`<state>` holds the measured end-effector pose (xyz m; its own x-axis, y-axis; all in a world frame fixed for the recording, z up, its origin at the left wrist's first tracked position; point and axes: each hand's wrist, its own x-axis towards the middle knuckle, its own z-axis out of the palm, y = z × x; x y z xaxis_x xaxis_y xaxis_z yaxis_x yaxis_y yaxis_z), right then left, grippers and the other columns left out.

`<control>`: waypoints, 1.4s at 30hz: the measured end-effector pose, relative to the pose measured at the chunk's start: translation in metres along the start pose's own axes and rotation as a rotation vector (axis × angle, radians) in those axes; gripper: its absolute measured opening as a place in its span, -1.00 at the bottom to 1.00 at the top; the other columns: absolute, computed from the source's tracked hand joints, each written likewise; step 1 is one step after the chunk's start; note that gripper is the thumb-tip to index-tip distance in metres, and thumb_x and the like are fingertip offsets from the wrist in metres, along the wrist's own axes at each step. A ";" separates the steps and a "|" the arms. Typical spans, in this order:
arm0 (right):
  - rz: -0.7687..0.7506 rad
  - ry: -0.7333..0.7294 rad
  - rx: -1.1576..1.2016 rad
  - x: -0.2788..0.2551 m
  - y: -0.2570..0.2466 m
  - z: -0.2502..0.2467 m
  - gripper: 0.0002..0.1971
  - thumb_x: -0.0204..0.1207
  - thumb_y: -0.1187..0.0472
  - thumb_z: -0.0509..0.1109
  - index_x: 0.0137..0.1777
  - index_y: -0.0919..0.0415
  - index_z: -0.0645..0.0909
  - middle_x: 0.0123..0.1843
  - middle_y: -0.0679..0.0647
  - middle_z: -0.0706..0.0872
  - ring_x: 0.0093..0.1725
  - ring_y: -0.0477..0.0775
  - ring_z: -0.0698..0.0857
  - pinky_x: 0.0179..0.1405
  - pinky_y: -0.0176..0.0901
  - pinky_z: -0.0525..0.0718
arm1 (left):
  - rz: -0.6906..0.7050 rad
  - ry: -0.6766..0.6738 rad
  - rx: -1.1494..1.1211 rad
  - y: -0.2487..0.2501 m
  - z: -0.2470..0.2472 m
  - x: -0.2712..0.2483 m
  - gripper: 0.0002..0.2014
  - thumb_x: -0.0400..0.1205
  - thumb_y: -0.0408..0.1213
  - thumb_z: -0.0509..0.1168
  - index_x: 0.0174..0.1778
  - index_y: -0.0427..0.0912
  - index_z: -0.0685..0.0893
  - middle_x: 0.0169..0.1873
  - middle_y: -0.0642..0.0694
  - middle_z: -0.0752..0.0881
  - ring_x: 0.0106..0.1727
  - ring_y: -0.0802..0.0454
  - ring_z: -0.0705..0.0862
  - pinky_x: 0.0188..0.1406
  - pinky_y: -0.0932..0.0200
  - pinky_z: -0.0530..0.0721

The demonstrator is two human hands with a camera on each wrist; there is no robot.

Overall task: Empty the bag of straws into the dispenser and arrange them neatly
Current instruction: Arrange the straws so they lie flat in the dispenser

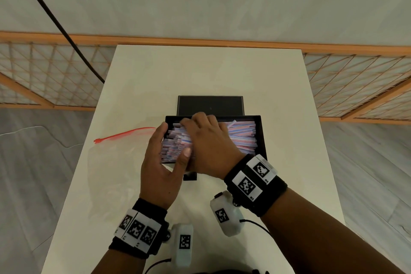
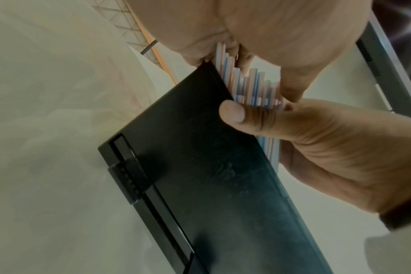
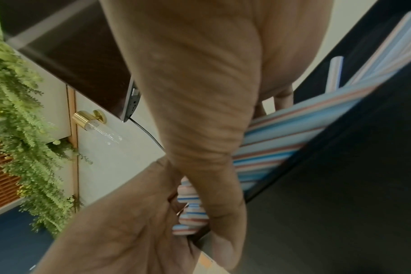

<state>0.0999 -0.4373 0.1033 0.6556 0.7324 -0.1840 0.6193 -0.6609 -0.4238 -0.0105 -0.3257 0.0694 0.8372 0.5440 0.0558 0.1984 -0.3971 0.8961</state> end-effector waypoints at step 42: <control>-0.142 -0.333 0.234 0.020 0.020 -0.012 -0.39 0.26 -0.03 0.77 0.29 0.02 0.64 0.03 -0.14 0.74 -0.05 -0.10 0.68 -0.09 -0.26 0.56 | 0.081 -0.002 0.012 0.005 0.008 -0.002 -0.46 0.66 0.06 0.25 0.54 -0.06 0.49 0.49 0.07 0.56 0.48 0.12 0.57 0.41 0.06 0.62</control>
<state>0.1301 -0.4379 0.1020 0.3717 0.8518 -0.3693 0.5534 -0.5227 -0.6486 -0.0069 -0.3342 0.0701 0.8519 0.5081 0.1266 0.1362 -0.4484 0.8834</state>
